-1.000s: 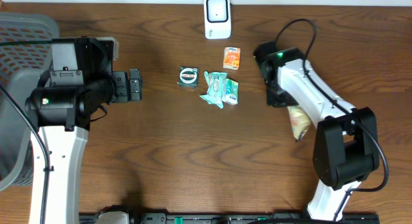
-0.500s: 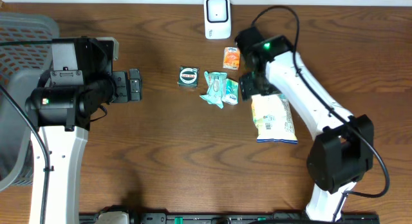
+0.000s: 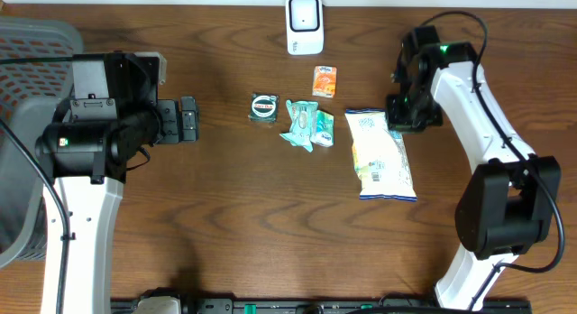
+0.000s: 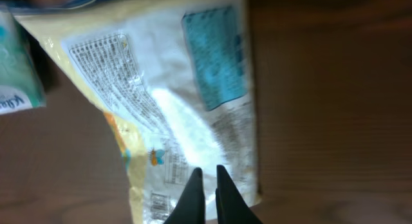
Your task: Scan the item barcode
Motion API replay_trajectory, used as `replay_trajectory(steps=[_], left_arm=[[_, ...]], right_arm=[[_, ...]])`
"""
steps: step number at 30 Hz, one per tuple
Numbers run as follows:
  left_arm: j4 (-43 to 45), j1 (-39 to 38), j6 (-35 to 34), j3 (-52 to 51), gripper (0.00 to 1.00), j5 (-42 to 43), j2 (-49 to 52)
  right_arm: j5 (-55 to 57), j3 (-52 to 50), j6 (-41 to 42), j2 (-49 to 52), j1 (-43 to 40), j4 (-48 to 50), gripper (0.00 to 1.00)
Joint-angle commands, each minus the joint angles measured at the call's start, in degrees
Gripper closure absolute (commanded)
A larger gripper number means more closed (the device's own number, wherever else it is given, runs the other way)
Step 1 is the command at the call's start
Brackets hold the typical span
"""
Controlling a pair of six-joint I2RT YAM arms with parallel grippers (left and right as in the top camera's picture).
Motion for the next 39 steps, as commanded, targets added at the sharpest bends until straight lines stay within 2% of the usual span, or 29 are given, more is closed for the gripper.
replay_trajectory(steps=[1, 7, 12, 17, 21, 24, 29, 34, 39], left_arm=[[-0.13, 0.31, 0.74, 0.42, 0.02, -0.35, 0.15], [-0.13, 0.31, 0.74, 0.42, 0.02, -0.35, 0.15], [-0.13, 0.31, 0.74, 0.42, 0.02, -0.35, 0.15], [-0.13, 0.31, 0.74, 0.42, 0.02, -0.35, 0.15], [-0.13, 0.31, 0.74, 0.42, 0.02, -0.35, 0.15], [-0.13, 0.31, 0.74, 0.42, 0.02, -0.35, 0.15], [-0.13, 0.31, 0.74, 0.42, 0.02, -0.35, 0.15], [-0.13, 0.31, 0.74, 0.42, 0.02, -0.35, 0.15], [-0.13, 0.31, 0.74, 0.42, 0.02, -0.35, 0.15]], right_arm=[[-5.01, -4.85, -2.64, 0.09, 0.48, 0.92, 0.99], [-5.07, -15.37, -2.36, 0.09, 0.94, 4.13, 0.99], [-5.05, -22.27, 1.84, 0.09, 1.33, 9.84, 0.99], [-7.13, -18.14, 2.75, -0.81, 1.33, 7.63, 0.99], [-7.06, -9.07, 2.45, -1.68, 1.33, 2.29, 0.99], [-6.45, -3.39, 2.51, -1.68, 1.33, 2.14, 0.98], [-1.53, -2.8, 2.56, -1.6, 1.33, 7.41, 0.96], [-1.05, -8.37, 3.13, -1.55, 1.49, 14.91, 0.96], [-1.36, -16.28, 7.78, -1.55, 1.6, 26.29, 0.98]])
